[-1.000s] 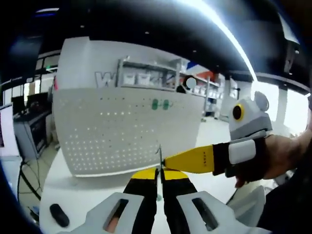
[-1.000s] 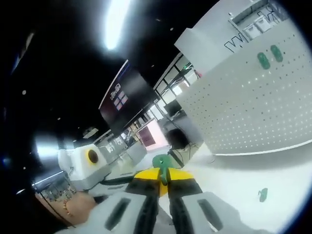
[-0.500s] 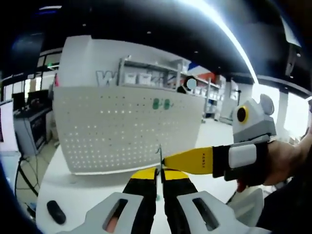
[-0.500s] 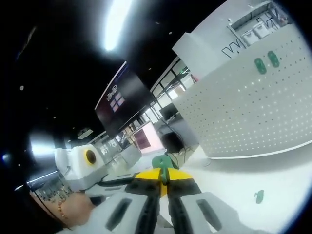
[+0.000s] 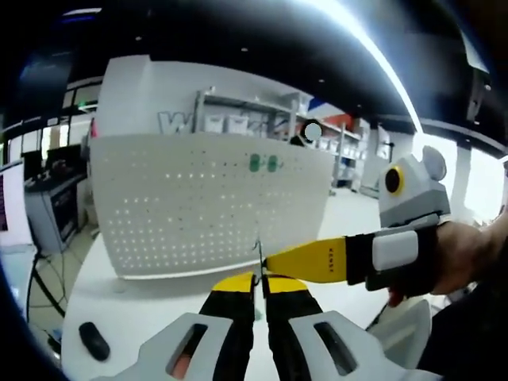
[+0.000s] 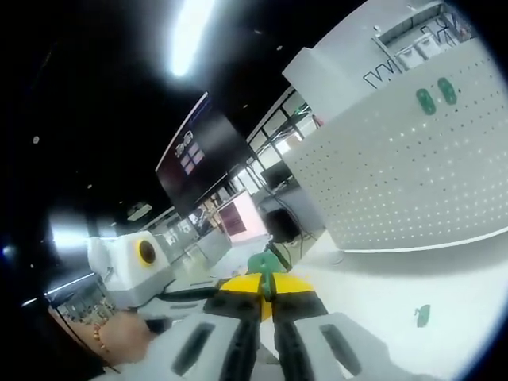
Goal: Insert the hook assembly into the mounting plate slot until the hook locks in place.
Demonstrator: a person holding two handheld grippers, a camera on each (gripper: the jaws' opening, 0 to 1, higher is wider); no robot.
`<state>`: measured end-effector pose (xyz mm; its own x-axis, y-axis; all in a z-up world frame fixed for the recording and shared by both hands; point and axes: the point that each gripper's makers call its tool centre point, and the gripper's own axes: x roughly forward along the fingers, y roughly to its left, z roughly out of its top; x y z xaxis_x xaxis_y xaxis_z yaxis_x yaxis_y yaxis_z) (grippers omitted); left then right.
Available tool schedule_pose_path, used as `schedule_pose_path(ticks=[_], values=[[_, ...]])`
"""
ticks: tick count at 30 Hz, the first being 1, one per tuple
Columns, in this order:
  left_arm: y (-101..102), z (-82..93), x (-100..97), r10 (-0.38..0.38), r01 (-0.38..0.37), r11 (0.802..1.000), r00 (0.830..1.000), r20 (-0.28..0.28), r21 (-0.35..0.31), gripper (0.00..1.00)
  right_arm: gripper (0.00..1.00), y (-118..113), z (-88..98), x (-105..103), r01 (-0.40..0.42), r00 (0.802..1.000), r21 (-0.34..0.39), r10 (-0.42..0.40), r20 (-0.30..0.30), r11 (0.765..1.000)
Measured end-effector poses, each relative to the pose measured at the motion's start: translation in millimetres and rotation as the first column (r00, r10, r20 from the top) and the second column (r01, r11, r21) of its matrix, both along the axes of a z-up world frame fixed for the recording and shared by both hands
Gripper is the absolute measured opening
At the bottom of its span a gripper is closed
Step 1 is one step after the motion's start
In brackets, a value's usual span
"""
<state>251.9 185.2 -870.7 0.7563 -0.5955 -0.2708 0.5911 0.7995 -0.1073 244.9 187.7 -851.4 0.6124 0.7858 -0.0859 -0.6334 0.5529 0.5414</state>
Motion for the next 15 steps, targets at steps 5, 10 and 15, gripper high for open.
schedule_pose_path(ticks=[5,10,15], values=[[0.0,-6.5,-2.7,0.013,-0.013,1.0,1.0,-0.023,0.018,0.04,0.01,0.4,-5.8,-0.8,-0.007,1.0,-0.011,0.007,-0.015,1.0],[-0.6,-4.4,-3.7,0.005,-0.006,1.0,0.999,-0.037,-0.029,0.04,0.01,-2.5,-4.3,-1.7,-0.001,1.0,0.001,0.001,-0.019,1.0],[-9.6,-4.4,-5.9,-0.038,0.036,0.998,0.999,-0.037,-0.051,0.16,0.01,-5.6,-0.7,1.6,0.006,1.0,0.004,-0.006,-0.009,1.0]])
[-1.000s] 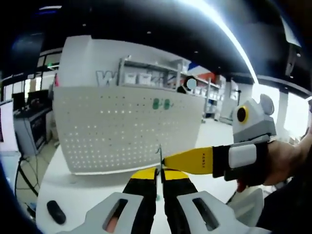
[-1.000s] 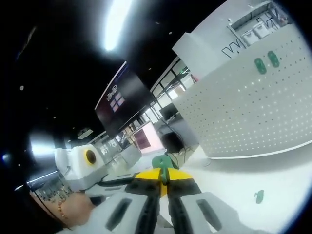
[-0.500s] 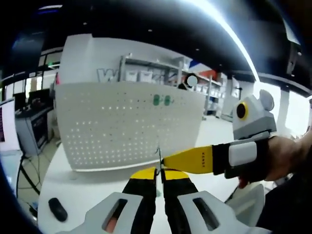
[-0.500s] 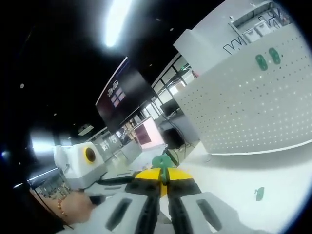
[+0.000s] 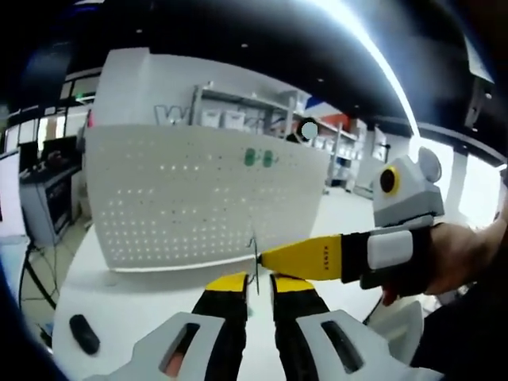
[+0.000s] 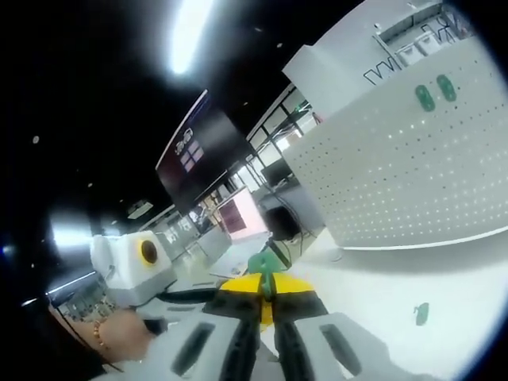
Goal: Insert the hook assembly into the mounting plate slot until the hook locks in place.
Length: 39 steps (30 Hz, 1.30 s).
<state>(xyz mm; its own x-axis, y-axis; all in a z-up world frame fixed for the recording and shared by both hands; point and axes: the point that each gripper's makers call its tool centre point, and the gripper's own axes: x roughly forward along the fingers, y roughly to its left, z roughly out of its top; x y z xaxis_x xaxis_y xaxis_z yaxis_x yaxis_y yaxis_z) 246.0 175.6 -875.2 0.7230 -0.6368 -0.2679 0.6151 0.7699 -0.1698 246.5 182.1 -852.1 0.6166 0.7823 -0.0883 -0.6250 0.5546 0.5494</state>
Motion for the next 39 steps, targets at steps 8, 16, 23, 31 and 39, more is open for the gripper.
schedule_pose_path(ticks=[8,16,23,31,39], values=[[-14.0,-7.5,-5.8,-0.058,0.057,0.998,0.998,-0.039,-0.035,0.66,0.01,-8.4,-0.3,4.9,0.017,1.0,-0.019,-0.017,0.017,1.0],[-10.8,-7.7,-7.3,-0.065,0.064,0.997,0.997,-0.028,-0.032,0.83,0.01,-18.1,-1.7,7.1,0.025,0.999,-0.032,-0.025,0.02,0.999],[-12.1,-6.8,-9.3,-0.066,0.064,0.997,0.997,-0.035,-0.05,0.97,0.01,-22.7,-3.8,7.9,0.035,0.999,-0.047,-0.034,0.031,0.998],[-14.9,8.5,-10.7,-0.068,0.069,0.992,0.998,0.018,-0.108,1.0,0.01,-26.5,-5.0,8.4,0.041,0.999,-0.038,-0.04,0.02,0.998],[-11.6,10.0,-7.2,-0.061,0.062,0.99,0.998,0.014,-0.124,1.0,0.01,-32.9,-5.3,14.5,0.077,0.996,-0.067,-0.073,0.059,0.995]])
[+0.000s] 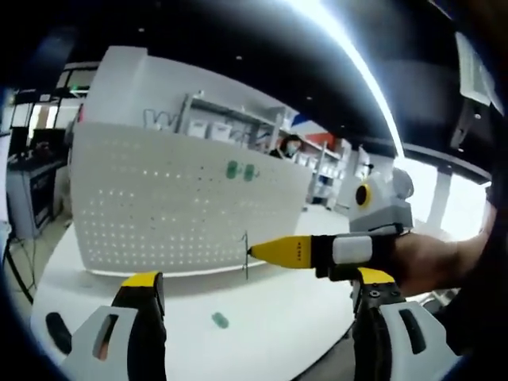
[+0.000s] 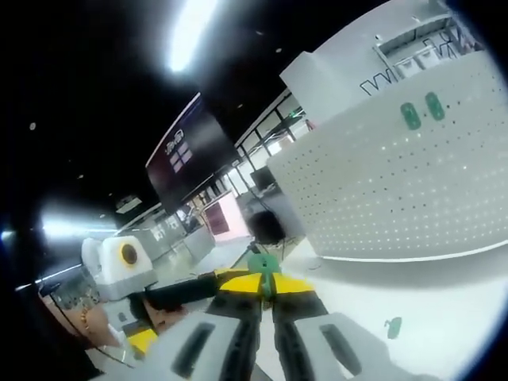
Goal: Insert the hook assembly into the mounting plate slot until the hook locks in place.
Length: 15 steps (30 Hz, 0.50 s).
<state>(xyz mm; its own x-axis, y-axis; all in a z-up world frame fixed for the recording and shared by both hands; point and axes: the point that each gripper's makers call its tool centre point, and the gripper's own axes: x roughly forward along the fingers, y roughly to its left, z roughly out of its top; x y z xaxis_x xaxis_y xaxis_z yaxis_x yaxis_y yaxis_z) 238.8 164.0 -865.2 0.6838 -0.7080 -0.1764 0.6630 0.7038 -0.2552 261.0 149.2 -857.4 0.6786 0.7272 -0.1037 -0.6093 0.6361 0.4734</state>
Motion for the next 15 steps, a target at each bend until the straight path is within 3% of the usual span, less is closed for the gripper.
schedule_pose_path(ticks=[6,12,15], values=[[1.0,3.6,0.7,0.007,-0.007,0.999,1.0,-0.004,-0.039,1.0,0.01,-11.0,-2.5,14.1,0.069,0.997,-0.024,-0.068,0.026,0.997],[6.7,0.7,4.4,0.022,-0.022,0.999,1.0,-0.005,-0.023,1.0,0.01,-26.5,-3.4,31.4,0.151,0.986,-0.075,-0.145,0.082,0.986],[8.9,4.3,4.5,0.029,-0.028,0.999,0.999,0.019,-0.028,0.99,0.01,-44.3,1.0,46.3,0.247,0.962,-0.102,-0.231,0.146,0.963]])
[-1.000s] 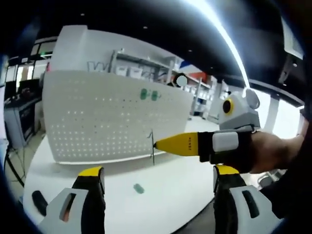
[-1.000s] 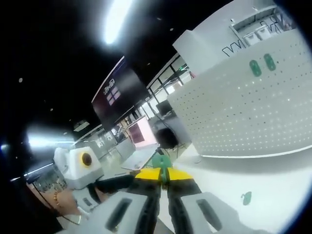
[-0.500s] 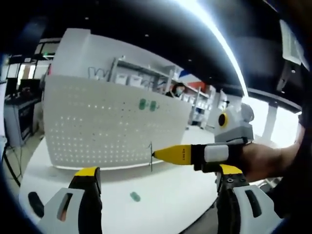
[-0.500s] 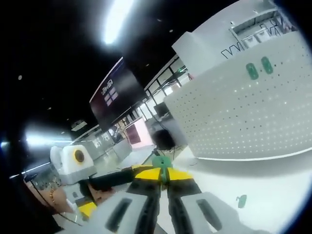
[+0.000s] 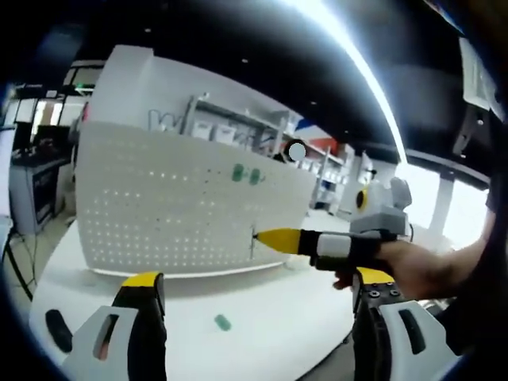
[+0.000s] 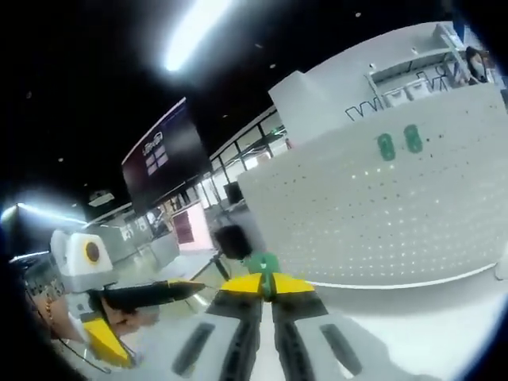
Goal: Insert the hook assembly into the mounting plate slot until the hook locks in place.
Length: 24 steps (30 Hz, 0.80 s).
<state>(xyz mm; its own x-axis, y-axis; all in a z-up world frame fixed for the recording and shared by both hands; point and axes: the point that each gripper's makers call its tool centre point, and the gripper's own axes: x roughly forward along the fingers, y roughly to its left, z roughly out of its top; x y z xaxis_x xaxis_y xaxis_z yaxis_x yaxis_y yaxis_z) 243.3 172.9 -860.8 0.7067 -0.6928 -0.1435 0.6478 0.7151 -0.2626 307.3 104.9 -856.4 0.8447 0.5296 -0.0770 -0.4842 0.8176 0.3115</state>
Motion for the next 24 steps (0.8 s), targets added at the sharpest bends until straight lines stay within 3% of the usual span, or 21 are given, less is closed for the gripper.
schedule_pose_path(ticks=[4,8,15,24], values=[[2.1,-2.9,0.5,0.008,-0.008,1.0,1.0,-0.004,0.008,1.0,0.01,-20.6,9.5,14.5,0.099,0.993,-0.019,-0.098,0.06,0.995],[1.8,-5.5,-0.2,0.005,-0.005,1.0,1.0,-0.013,-0.007,0.99,0.01,-40.7,10.9,31.5,0.185,0.98,-0.024,-0.182,0.078,0.982],[2.0,-11.5,1.5,0.005,-0.005,1.0,1.0,-0.03,0.007,0.99,0.01,-68.1,20.6,65.6,0.261,0.959,-0.044,-0.254,0.124,0.964],[6.4,-16.4,4.1,0.014,-0.014,1.0,0.999,-0.047,0.011,0.98,0.01,-107.6,25.3,94.1,0.343,0.932,-0.062,-0.331,0.15,0.937]])
